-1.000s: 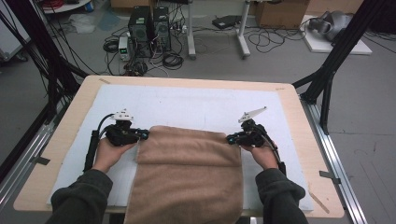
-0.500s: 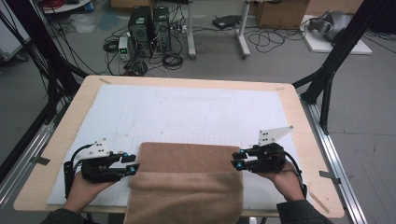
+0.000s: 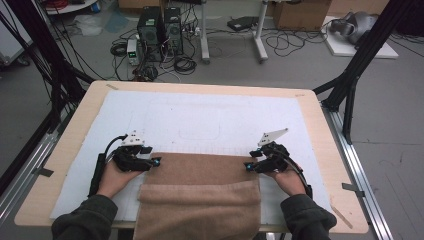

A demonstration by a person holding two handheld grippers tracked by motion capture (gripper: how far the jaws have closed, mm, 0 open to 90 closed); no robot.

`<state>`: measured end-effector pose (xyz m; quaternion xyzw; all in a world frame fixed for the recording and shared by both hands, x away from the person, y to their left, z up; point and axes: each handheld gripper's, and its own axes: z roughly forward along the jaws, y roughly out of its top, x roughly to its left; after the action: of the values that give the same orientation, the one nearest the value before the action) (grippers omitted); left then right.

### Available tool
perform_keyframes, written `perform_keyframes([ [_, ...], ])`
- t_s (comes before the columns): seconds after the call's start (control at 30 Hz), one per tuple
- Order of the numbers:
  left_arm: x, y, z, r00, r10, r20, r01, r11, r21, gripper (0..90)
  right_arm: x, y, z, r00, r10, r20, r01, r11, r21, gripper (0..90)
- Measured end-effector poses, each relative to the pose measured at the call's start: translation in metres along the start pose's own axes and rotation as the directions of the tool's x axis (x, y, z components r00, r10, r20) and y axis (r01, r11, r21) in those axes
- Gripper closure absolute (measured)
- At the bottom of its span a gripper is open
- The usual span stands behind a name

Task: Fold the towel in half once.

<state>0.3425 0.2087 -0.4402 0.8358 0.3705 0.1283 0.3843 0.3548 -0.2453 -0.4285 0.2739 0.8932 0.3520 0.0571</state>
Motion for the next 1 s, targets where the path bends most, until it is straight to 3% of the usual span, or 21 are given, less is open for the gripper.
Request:
perform_keyframes([
  [0.1, 0.003, -0.001, 0.002, 0.9999, -0.014, 0.009, 0.014, 0.9999, -0.002, 41.4, -0.003, -0.002, 0.006, 1.0000, 0.000, -0.002, 0.000, 1.000, 0.010, 48.8],
  [0.17, 0.002, -0.001, 0.002, 0.9992, 0.003, 0.041, -0.003, 1.0000, -0.002, 57.1, -0.004, -0.002, 0.005, 1.0000, -0.002, -0.007, 0.002, 1.000, 0.009, 60.4],
  [0.2, 0.001, -0.001, 0.002, 0.9990, 0.014, 0.043, -0.014, 0.9999, -0.002, 59.5, -0.004, -0.002, 0.005, 0.9997, 0.003, -0.024, -0.003, 1.000, 0.006, 66.8],
  [0.23, 0.000, 0.000, 0.002, 0.9972, 0.018, 0.072, -0.018, 0.9998, -0.003, 69.4, -0.005, -0.002, 0.005, 0.9988, 0.014, -0.047, -0.014, 1.000, 0.006, 74.2],
  [0.27, -0.002, 0.000, 0.002, 0.9975, 0.028, 0.065, -0.028, 0.9996, 0.000, 76.3, -0.006, -0.002, 0.005, 0.9963, 0.024, -0.082, -0.023, 1.000, 0.008, 82.1],
  [0.3, -0.003, 0.001, 0.002, 0.9975, 0.028, 0.065, -0.028, 0.9996, 0.004, 79.7, -0.007, -0.001, 0.005, 0.9951, 0.025, -0.095, -0.024, 1.000, 0.014, 83.4],
  [0.37, -0.002, 0.004, 0.001, 0.9983, 0.031, 0.049, -0.031, 0.9995, 0.005, 81.5, -0.007, 0.001, 0.004, 0.9961, 0.005, -0.088, -0.003, 1.000, 0.018, 84.6],
  [0.47, 0.002, 0.013, -0.003, 0.9999, 0.015, -0.002, -0.015, 0.9992, -0.037, 82.0, -0.008, 0.011, 0.004, 0.9987, -0.017, -0.048, 0.018, 1.000, 0.020, 85.4],
  [0.57, 0.012, 0.032, -0.004, 0.9990, -0.005, -0.045, 0.001, 0.9973, -0.073, 82.2, -0.019, 0.028, 0.001, 0.9999, -0.013, -0.003, 0.013, 1.000, 0.004, 85.5],
  [0.77, 0.038, 0.085, -0.008, 0.9939, -0.046, -0.100, 0.032, 0.9897, -0.140, 82.4, -0.057, 0.073, -0.017, 0.9962, 0.028, 0.083, -0.022, 0.997, -0.071, 85.7],
  [0.9, 0.051, 0.124, -0.018, 0.9869, -0.034, -0.158, 0.006, 0.9845, -0.175, 82.4, -0.075, 0.112, -0.039, 0.9901, 0.020, 0.139, -0.005, 0.994, -0.111, 85.7],
  [1.0, 0.058, 0.142, -0.025, 0.9811, -0.039, -0.190, -0.001, 0.9788, -0.205, 82.0, -0.084, 0.137, -0.051, 0.9854, 0.023, 0.168, 0.000, 0.991, -0.136, 85.4],
])
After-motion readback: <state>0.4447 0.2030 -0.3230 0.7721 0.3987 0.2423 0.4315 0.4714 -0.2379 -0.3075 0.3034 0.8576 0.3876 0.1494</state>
